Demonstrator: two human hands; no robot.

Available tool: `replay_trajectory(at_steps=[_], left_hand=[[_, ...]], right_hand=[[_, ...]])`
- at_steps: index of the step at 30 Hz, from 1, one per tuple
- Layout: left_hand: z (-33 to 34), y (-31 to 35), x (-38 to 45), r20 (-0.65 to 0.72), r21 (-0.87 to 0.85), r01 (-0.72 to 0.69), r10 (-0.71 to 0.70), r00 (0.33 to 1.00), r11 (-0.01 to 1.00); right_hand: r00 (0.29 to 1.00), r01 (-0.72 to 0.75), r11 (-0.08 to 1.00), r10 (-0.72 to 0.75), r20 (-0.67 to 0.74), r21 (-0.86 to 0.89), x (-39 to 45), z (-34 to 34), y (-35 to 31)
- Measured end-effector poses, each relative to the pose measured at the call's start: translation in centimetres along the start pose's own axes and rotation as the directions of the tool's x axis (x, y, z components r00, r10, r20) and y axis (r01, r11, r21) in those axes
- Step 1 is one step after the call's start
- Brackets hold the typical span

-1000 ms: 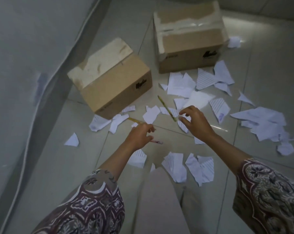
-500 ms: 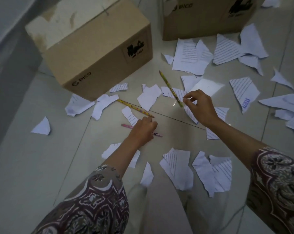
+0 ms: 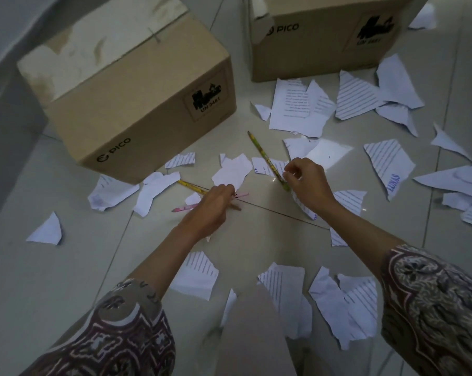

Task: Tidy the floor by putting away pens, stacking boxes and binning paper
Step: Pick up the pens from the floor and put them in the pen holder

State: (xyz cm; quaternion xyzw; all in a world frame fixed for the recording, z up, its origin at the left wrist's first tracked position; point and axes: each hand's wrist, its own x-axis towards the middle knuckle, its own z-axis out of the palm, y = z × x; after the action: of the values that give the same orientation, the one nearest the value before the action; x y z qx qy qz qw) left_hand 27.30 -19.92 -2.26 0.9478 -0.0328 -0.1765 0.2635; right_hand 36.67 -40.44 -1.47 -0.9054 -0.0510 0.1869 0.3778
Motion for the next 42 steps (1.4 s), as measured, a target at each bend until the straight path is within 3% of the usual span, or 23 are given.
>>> replay_trajectory(at_steps=[7,11,16,22,30,33,38,42], left_hand=[[-0.2,-1.0,1.0,0.051,0.228,-0.145,0.137,0.989,0.963],[0.1,-1.0,1.6,0.008,0.206,-0.121,0.122,0.992,0.971],[-1.1,-1.0,1.5,0.005,0.275,-0.126,0.13,0.992,0.953],[-5.2,2.1,0.7,-0.109,-0.008,0.032,-0.032,0.994,0.999],[-16.4,11.9,0.4,-0.272,-0.409,0.066,-0.191,0.943,0.91],[-21.9,16.5,0.5,-0.284,-0.547,0.0,-0.186,0.941,0.837],[-31.7,25.0,1.0,-0.272,-0.583,-0.076,-0.106,0.956,0.809],[-38.6,32.6,0.6,-0.214,-0.71,-0.114,-0.059,0.975,0.695]], right_hand=[[0.992,-0.089,0.948,0.112,0.057,-0.305,0.7,2.2,-0.1],[0.989,-0.063,0.886,0.116,0.09,-0.459,0.8,3.1,0.7],[0.992,-0.093,0.941,0.117,0.054,-0.327,0.7,2.1,0.2],[0.99,0.001,1.0,-0.005,-0.14,-0.028,-1.2,-2.5,-2.8],[0.954,0.098,0.958,-0.013,-0.299,0.271,-3.3,-14.5,-12.9],[0.924,0.14,0.942,-0.012,-0.383,0.306,-4.1,-20.5,-17.4],[0.891,0.215,0.915,-0.041,-0.452,0.341,-6.3,-31.4,-25.2],[0.868,0.306,0.904,-0.137,-0.478,0.297,-9.4,-39.4,-30.1]])
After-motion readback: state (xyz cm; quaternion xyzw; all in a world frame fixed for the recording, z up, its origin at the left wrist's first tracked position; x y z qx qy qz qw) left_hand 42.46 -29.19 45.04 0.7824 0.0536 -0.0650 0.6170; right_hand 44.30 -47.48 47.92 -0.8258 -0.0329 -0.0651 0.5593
